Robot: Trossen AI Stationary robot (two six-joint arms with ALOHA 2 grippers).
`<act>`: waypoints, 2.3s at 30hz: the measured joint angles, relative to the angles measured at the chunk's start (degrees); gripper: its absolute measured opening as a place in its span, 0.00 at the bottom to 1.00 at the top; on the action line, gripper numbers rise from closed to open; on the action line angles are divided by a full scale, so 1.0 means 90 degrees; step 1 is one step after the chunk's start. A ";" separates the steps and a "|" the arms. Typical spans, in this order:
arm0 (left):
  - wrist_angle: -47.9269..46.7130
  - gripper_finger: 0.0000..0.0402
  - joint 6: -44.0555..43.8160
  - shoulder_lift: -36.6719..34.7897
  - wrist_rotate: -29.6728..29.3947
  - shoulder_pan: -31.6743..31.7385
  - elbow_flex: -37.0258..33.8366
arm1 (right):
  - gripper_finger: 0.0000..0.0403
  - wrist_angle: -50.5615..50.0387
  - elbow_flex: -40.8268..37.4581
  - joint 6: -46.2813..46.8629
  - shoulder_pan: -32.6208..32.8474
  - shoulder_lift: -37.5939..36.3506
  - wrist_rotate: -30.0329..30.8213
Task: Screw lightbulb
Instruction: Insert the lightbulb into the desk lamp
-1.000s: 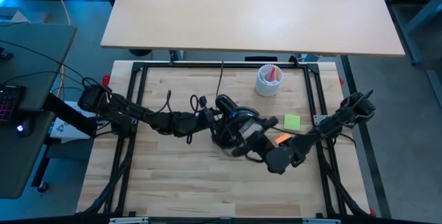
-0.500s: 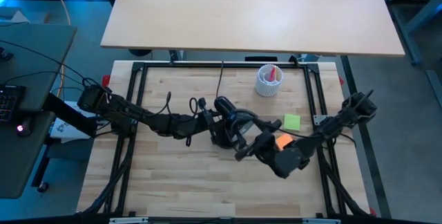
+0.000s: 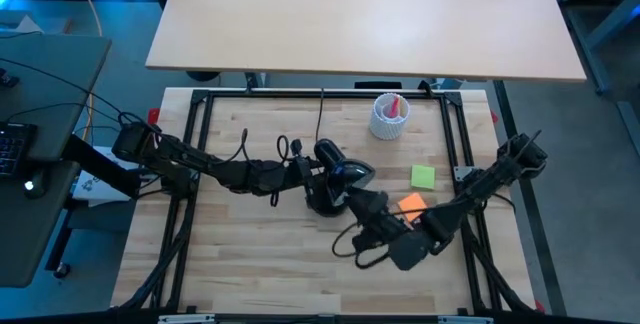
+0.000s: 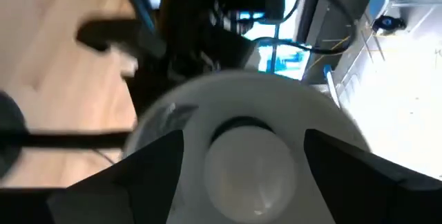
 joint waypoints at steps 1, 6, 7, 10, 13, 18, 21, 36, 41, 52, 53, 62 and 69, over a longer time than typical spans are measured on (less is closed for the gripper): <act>0.0000 0.13 -0.0008 0.0000 0.0009 0.0002 0.0000 | 0.74 -0.0106 0.0002 -0.0049 -0.0066 0.0000 0.0002; 0.0002 0.13 -0.0029 0.0000 0.0018 0.0005 0.0000 | 0.74 -0.0450 0.0002 -0.0007 -0.0339 0.0000 0.0188; 0.0002 0.13 -0.0029 0.0000 0.0025 0.0005 0.0000 | 0.74 -0.0452 0.0002 -0.0004 -0.0374 0.0000 0.0225; 0.0000 0.13 -0.0018 0.0000 0.0031 0.0002 0.0000 | 0.74 -0.0384 0.0002 0.0007 -0.0477 0.0000 0.0238; 0.0000 0.13 -0.0014 0.0000 0.0056 -0.0002 0.0000 | 0.74 -0.0100 0.0002 0.0167 -0.0550 0.0002 0.0240; 0.0002 0.13 -0.0040 0.0000 0.0148 -0.0010 0.0000 | 0.74 0.0819 0.0000 0.1376 -0.0575 0.0010 0.0308; 0.0002 0.13 -0.0048 0.0000 0.0171 -0.0015 0.0000 | 0.74 0.1203 0.0000 0.2518 -0.0580 0.0010 0.0399; -0.0018 0.13 0.0038 0.0002 0.0154 -0.0034 0.0000 | 0.74 0.2129 0.0000 0.6876 -0.0478 0.0015 0.0507; -0.0012 0.13 0.0039 0.0002 0.0213 -0.0039 0.0000 | 0.74 0.2878 -0.0005 0.5427 -0.0188 0.0015 0.0503; -0.0010 0.13 0.0020 0.0010 0.0297 -0.0034 0.0000 | 0.74 0.0635 0.0002 0.1329 0.0099 0.0007 0.0005; -0.0001 0.13 0.0020 0.0010 0.0303 -0.0034 0.0000 | 0.74 0.0499 0.0002 0.1080 0.0051 0.0007 0.0013; 0.0048 0.13 0.0002 0.0010 0.0315 -0.0032 0.0000 | 0.74 0.0430 0.0002 0.0594 -0.0463 0.0007 0.0211; 0.0074 0.13 0.0054 0.0010 0.0186 -0.0032 0.0000 | 0.74 0.1071 0.0000 0.3670 -0.0663 0.0007 0.0253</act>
